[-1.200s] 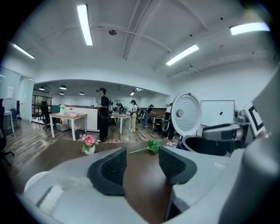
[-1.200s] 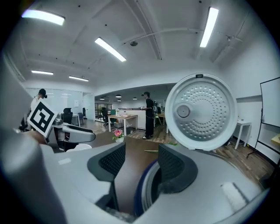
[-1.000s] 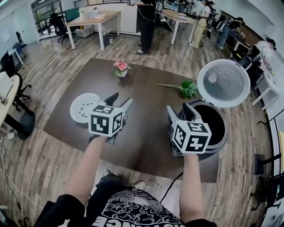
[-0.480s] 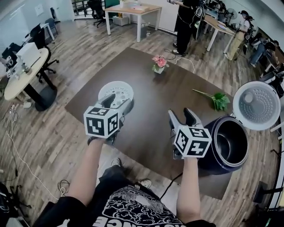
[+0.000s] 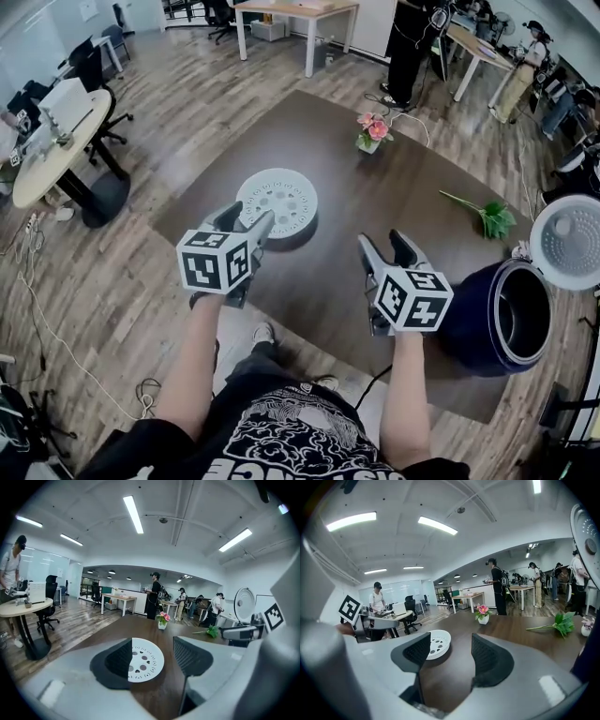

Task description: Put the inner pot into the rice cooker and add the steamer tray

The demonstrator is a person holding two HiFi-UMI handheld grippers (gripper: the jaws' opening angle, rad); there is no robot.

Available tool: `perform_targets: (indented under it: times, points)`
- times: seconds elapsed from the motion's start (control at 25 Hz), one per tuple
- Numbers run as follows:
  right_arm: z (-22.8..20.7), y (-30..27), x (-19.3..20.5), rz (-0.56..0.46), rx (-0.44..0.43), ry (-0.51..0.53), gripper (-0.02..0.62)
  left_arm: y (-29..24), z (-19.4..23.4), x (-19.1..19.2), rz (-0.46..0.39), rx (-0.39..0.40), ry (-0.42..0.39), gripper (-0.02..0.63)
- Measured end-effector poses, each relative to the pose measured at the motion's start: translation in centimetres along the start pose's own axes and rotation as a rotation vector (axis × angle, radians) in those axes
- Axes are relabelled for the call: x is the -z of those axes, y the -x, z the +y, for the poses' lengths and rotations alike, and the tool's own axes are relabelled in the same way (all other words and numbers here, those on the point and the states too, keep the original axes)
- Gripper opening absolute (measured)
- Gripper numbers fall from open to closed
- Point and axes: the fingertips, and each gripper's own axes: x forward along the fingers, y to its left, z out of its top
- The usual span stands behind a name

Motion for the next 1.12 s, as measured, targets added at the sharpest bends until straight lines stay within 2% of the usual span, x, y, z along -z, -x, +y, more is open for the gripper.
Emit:
perform_targets:
  times: [0.36, 0.92, 1.12]
  points:
    - [3.2, -5.9, 2.8, 0.080, 0.027, -0.069, 0.275, -2.0, 6.6, 1.2, 0.067, 0.045, 0.002, 0.273]
    - [5.7, -13.2, 6.5, 0.213, 0.037, -0.189, 0.275, -8.5, 11.5, 3.4, 0.198, 0.155, 0.026, 0.273]
    - [6.1, -15.5, 7.6, 0.245, 0.058, -0.236, 0.275, -11.0, 13.1, 4.1, 0.264, 0.207, 0.073, 0.273]
